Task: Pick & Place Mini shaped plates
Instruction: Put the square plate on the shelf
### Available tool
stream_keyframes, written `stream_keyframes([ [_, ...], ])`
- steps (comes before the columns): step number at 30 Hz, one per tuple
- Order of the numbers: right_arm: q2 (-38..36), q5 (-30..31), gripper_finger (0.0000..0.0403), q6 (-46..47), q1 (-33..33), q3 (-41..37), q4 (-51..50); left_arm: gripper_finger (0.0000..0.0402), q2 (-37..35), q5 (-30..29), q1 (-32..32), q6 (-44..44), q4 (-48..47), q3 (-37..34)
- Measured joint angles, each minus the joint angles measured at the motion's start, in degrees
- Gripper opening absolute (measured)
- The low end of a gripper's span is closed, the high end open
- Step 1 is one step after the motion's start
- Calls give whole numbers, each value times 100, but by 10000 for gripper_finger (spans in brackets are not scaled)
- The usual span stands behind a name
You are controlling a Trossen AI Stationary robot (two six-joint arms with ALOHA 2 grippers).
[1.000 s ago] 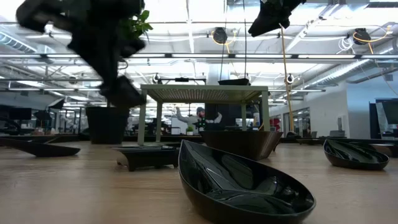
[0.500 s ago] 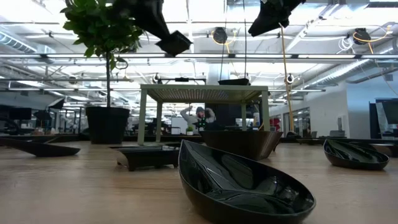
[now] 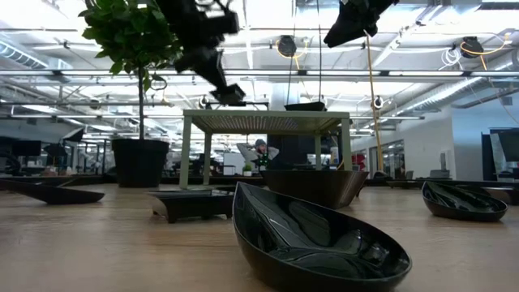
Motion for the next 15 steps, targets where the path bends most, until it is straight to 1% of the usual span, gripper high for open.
stream_keyframes([
  [8, 0, 0, 141, 10, 0, 0, 0, 7, 416, -240, 323, 140, 174, 0],
  [11, 0, 0, 141, 77, -1, 0, 0, 12, 454, -311, 441, 256, 169, 0],
  [15, 0, 0, 141, 87, -1, 0, 0, 4, 452, -339, 586, 373, 179, 0],
])
